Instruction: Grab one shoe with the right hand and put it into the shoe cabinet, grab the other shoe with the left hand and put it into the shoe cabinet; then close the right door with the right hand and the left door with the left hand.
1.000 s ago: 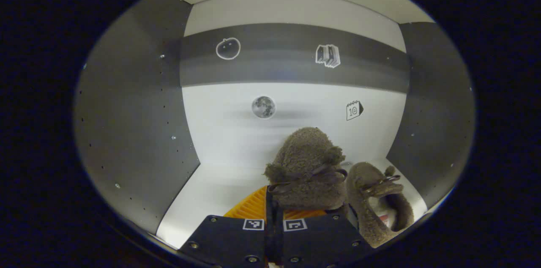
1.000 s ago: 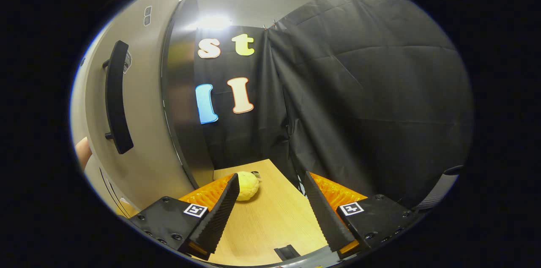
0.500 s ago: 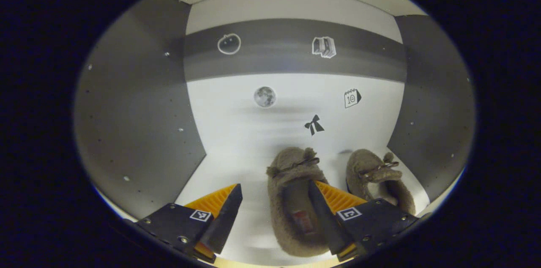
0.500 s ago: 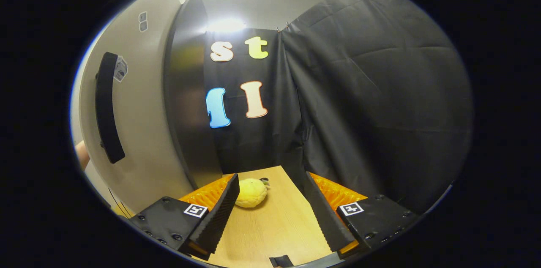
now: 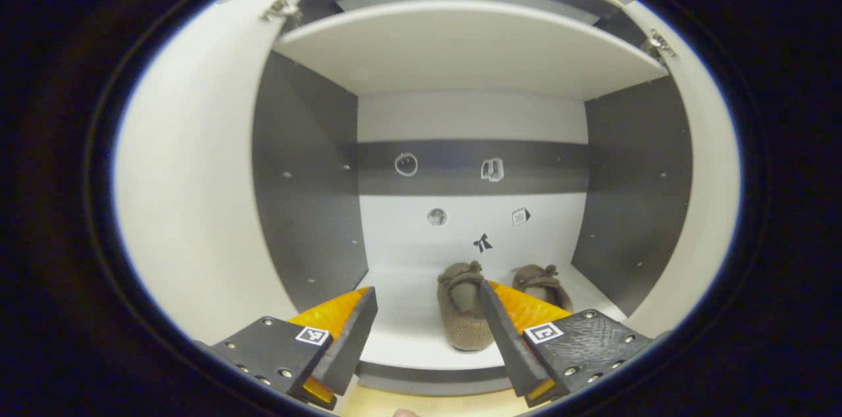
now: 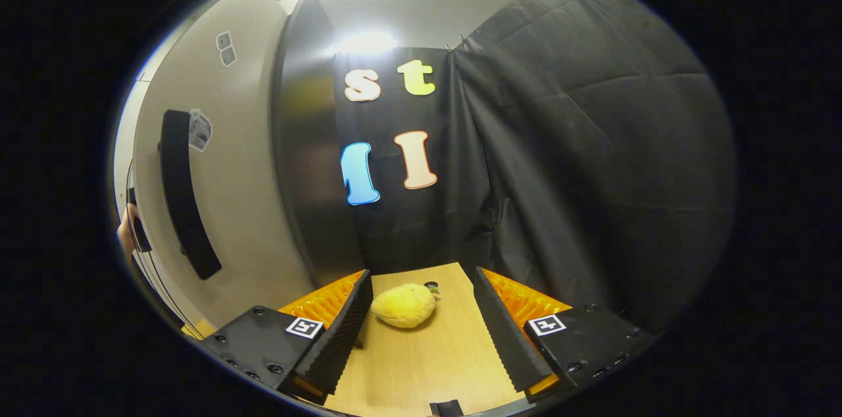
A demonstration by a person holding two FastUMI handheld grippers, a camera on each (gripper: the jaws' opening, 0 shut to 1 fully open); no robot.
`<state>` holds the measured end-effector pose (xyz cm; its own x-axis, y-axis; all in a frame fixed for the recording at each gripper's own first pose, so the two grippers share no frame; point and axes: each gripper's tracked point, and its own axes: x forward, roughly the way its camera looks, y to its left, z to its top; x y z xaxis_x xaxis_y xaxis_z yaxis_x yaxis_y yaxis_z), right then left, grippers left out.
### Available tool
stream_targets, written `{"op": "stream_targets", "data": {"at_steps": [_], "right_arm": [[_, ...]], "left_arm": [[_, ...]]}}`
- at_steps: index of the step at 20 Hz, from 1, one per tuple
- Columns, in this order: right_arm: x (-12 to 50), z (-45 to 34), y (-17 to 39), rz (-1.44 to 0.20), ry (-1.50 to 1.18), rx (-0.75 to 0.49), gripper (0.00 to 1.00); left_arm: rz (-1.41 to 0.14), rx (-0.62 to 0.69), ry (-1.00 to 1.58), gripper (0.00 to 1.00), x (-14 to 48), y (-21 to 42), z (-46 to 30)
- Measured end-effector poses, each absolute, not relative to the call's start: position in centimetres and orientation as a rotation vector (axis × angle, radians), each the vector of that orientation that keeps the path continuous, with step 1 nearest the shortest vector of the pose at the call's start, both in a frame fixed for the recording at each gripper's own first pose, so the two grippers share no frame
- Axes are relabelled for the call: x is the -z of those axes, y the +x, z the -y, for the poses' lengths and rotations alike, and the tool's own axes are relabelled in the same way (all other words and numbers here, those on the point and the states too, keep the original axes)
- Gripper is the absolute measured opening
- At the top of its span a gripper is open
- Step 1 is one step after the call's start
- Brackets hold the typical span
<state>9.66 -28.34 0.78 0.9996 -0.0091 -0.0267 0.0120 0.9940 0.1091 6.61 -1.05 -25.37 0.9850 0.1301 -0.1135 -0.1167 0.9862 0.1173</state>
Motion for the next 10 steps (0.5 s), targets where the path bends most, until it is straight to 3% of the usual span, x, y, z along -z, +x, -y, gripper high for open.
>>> {"op": "stream_targets", "data": {"at_steps": [10], "right_arm": [[-5.4, 25.1, 7.4, 0.043, 0.12, -0.001, 0.98]], "left_arm": [[0.039, -0.192, 0.073, 0.98, 26.5, -6.4, -0.5]]}}
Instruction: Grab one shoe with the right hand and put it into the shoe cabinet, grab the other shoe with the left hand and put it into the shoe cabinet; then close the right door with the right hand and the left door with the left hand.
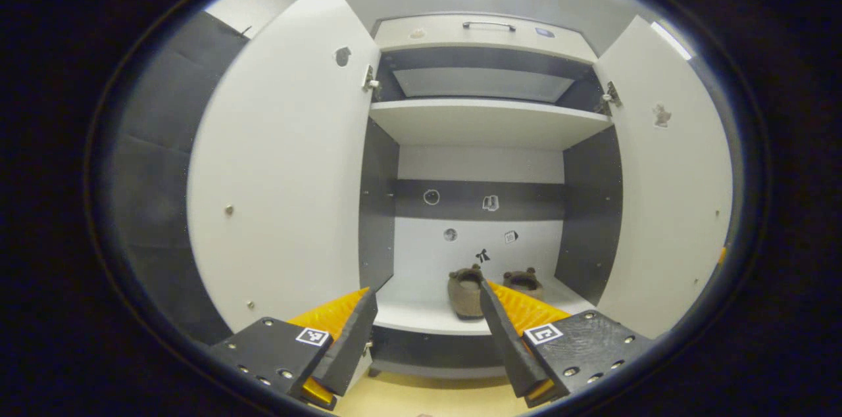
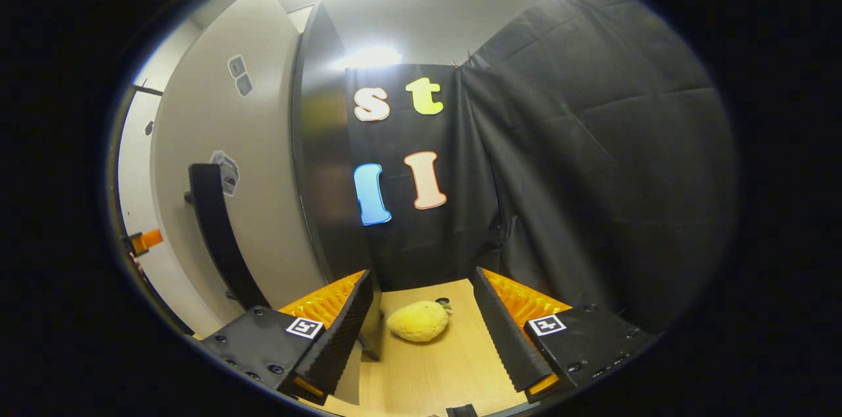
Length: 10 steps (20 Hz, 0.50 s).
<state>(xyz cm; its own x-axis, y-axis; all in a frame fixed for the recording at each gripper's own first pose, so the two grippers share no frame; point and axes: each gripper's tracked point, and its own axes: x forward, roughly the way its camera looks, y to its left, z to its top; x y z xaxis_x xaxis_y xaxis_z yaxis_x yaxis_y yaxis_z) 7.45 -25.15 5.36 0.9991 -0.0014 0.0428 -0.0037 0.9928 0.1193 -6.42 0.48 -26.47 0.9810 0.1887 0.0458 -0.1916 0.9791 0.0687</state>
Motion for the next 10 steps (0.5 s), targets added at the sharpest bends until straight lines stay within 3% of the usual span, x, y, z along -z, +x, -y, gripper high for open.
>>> {"op": "stream_targets", "data": {"at_steps": [1, 2, 4, 5, 6, 8, 10], "right_arm": [[-5.6, 24.6, 7.2, 0.042, 0.119, -0.009, 0.92], [-5.7, 23.9, 7.0, 0.025, 0.118, -0.018, 0.97], [-6.6, 22.4, 6.4, 0.022, 0.121, -0.042, 0.92], [-7.1, 21.9, 6.1, 0.028, 0.123, -0.048, 0.92], [-7.8, 21.4, 6.0, 0.036, 0.125, -0.052, 0.97], [-8.9, 20.8, 6.0, 0.052, 0.132, -0.056, 0.97], [-9.5, 20.0, 6.3, 0.058, 0.122, -0.061, 0.92]], "left_arm": [[0.031, -0.206, 0.071, 0.98, 26.8, -6.9, -0.9], [0.018, -0.203, 0.053, 0.98, 27.3, -7.5, -0.9], [-0.004, -0.153, 0.022, 0.84, 28.2, -8.4, -0.1], [-0.019, -0.133, 0.016, 0.91, 28.7, -8.7, 0.1], [-0.041, -0.122, 0.011, 0.91, 29.1, -8.7, 0.0], [-0.081, -0.112, 0.009, 0.91, 29.8, -9.4, -0.3], [-0.089, -0.109, 0.017, 0.91, 30.5, -10.3, -0.6]]}}
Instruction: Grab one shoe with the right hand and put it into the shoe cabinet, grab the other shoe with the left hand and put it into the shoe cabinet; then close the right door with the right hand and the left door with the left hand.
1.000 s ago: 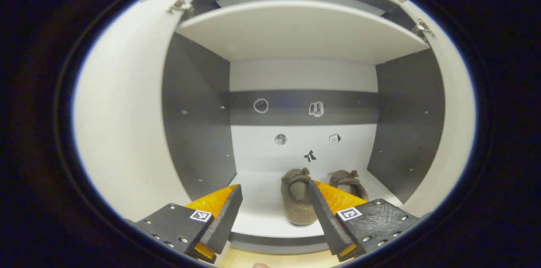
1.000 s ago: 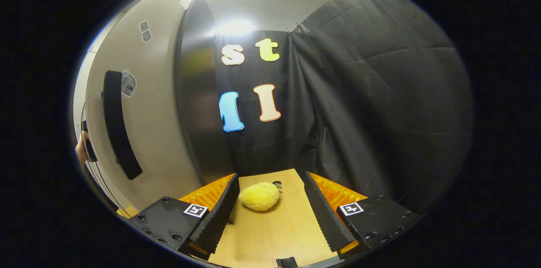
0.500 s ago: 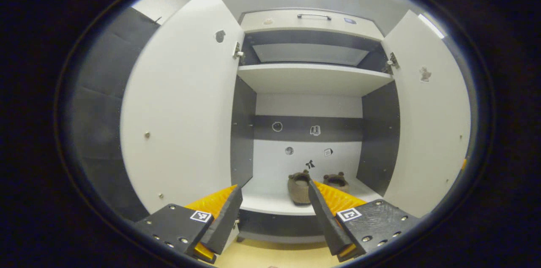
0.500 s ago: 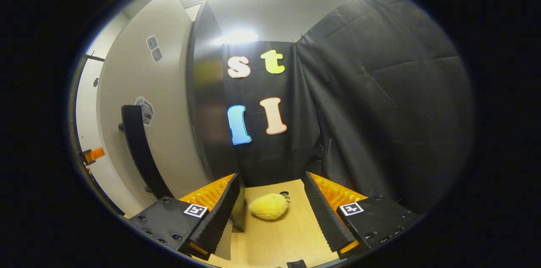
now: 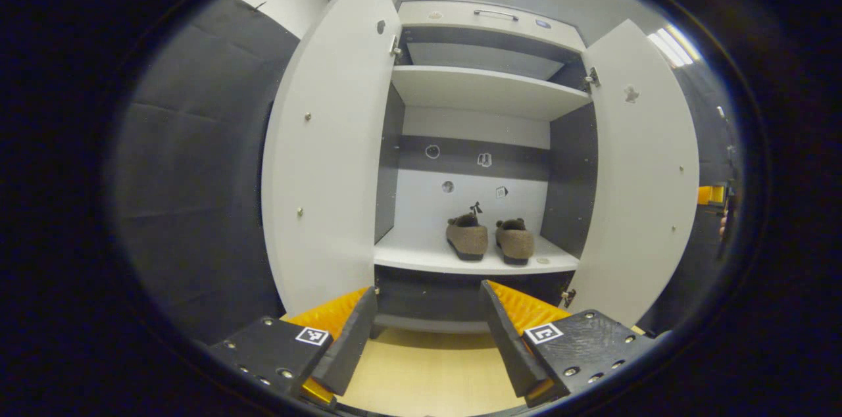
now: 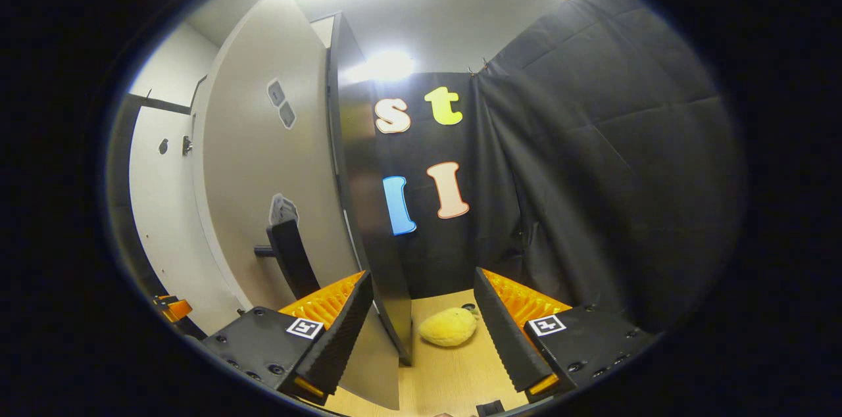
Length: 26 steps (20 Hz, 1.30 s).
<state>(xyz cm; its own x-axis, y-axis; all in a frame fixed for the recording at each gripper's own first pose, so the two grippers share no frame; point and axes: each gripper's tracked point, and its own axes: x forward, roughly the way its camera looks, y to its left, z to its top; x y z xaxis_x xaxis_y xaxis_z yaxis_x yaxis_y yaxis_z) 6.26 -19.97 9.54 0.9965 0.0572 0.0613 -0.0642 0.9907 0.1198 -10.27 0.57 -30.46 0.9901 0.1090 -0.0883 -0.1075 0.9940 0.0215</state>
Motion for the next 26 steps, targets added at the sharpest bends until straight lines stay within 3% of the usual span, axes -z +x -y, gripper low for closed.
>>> {"op": "stream_targets", "data": {"at_steps": [2, 6, 7, 8, 10, 18, 25, 26], "right_arm": [[-9.6, 18.7, 6.4, 0.057, 0.1, -0.068, 0.97], [-9.8, 17.5, 5.7, 0.091, 0.053, -0.041, 0.95], [-9.4, 16.9, 5.6, 0.079, 0.031, -0.048, 0.87], [-9.1, 16.1, 5.6, 0.067, 0.011, -0.058, 0.95], [-9.0, 14.3, 5.2, 0.065, -0.007, -0.081, 0.95], [-8.5, 6.2, 6.4, 0.054, -0.005, -0.233, 0.95], [-6.8, -1.7, 6.9, 0.098, -0.066, -0.367, 0.99], [-5.9, -2.2, 6.5, 0.083, -0.058, -0.374, 0.95]], "left_arm": [[-0.099, -0.109, 0.022, 0.91, 31.0, -10.9, -0.9], [-0.107, -0.094, 0.003, 0.91, 31.4, -11.5, -1.0], [-0.113, -0.092, -0.008, 0.91, 31.6, -11.6, -1.0], [-0.121, -0.089, -0.017, 0.91, 31.7, -11.6, -0.9], [-0.121, -0.089, -0.024, 0.91, 31.5, -11.8, -1.0], [-0.067, -0.113, 0.019, 0.91, 30.6, -12.5, -2.6], [-0.067, -0.214, 0.03, 0.91, 30.4, -14.1, -5.7], [-0.062, -0.233, 0.042, 0.91, 30.2, -14.3, -6.3]]}}
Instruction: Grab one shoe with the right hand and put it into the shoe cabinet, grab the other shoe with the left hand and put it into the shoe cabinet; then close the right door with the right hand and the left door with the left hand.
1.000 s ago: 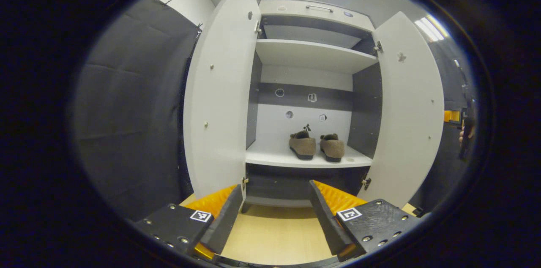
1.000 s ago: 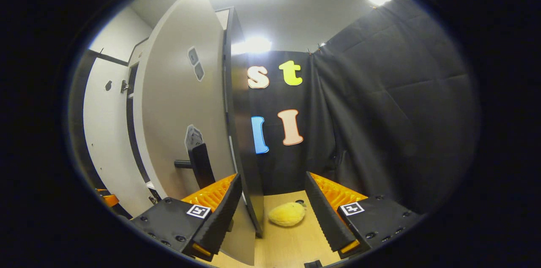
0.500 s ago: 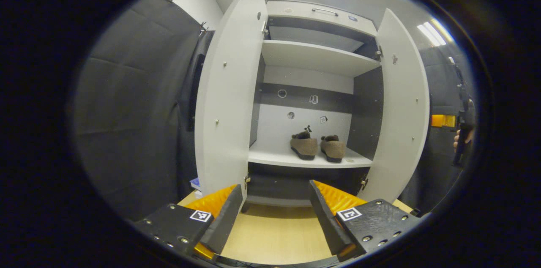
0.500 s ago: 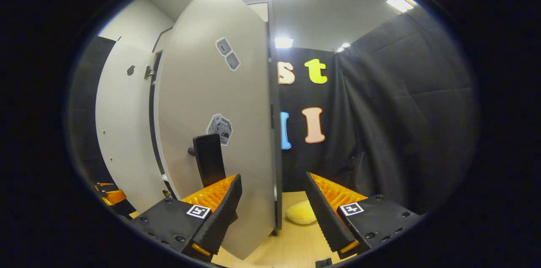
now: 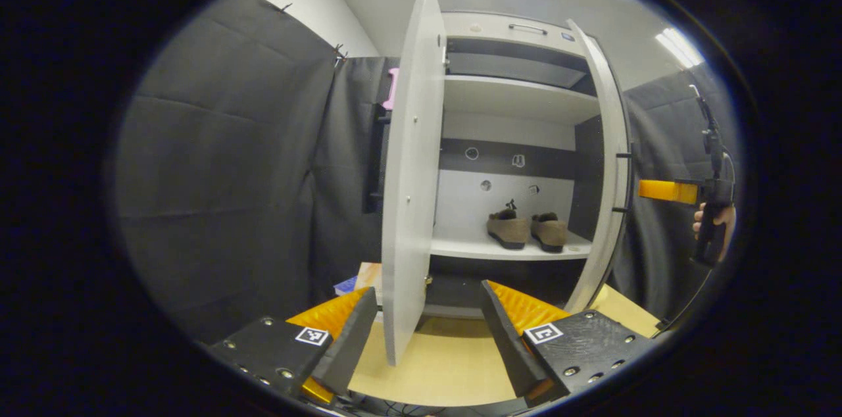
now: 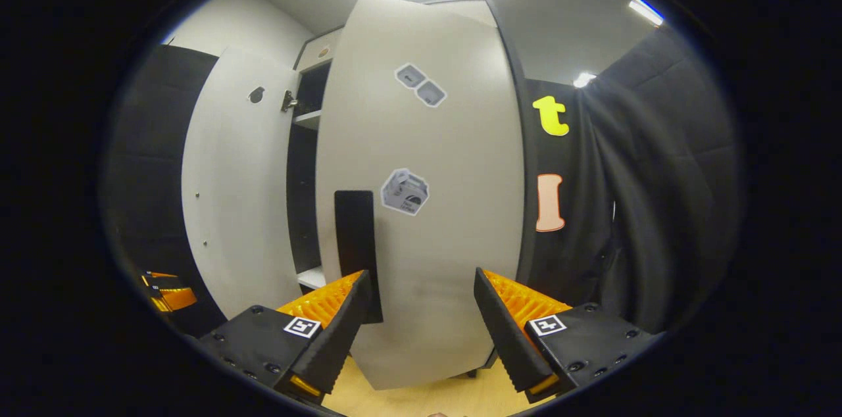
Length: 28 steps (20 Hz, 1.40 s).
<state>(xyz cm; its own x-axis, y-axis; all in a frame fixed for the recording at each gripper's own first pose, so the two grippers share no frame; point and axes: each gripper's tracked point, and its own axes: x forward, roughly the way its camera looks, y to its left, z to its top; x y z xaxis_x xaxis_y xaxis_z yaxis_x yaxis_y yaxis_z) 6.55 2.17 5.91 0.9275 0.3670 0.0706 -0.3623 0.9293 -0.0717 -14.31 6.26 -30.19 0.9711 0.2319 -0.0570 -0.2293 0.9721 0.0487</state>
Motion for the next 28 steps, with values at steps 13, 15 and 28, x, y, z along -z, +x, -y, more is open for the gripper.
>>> {"op": "stream_targets", "data": {"at_steps": [13, 15, 28], "right_arm": [[3.5, 0.2, 4.4, -0.129, 0.078, -0.3, 0.98], [4.0, 0.2, 4.0, -0.141, 0.071, -0.298, 0.98], [5.5, 0.9, 2.6, -0.175, 0.036, -0.292, 0.98]], "left_arm": [[0.093, -0.365, 0.044, 0.91, 24.1, -12.9, -15.0], [0.107, -0.314, 0.031, 0.91, 23.5, -11.8, -14.9], [0.061, -0.024, 0.012, 0.91, 22.1, -5.2, -14.1]]}}
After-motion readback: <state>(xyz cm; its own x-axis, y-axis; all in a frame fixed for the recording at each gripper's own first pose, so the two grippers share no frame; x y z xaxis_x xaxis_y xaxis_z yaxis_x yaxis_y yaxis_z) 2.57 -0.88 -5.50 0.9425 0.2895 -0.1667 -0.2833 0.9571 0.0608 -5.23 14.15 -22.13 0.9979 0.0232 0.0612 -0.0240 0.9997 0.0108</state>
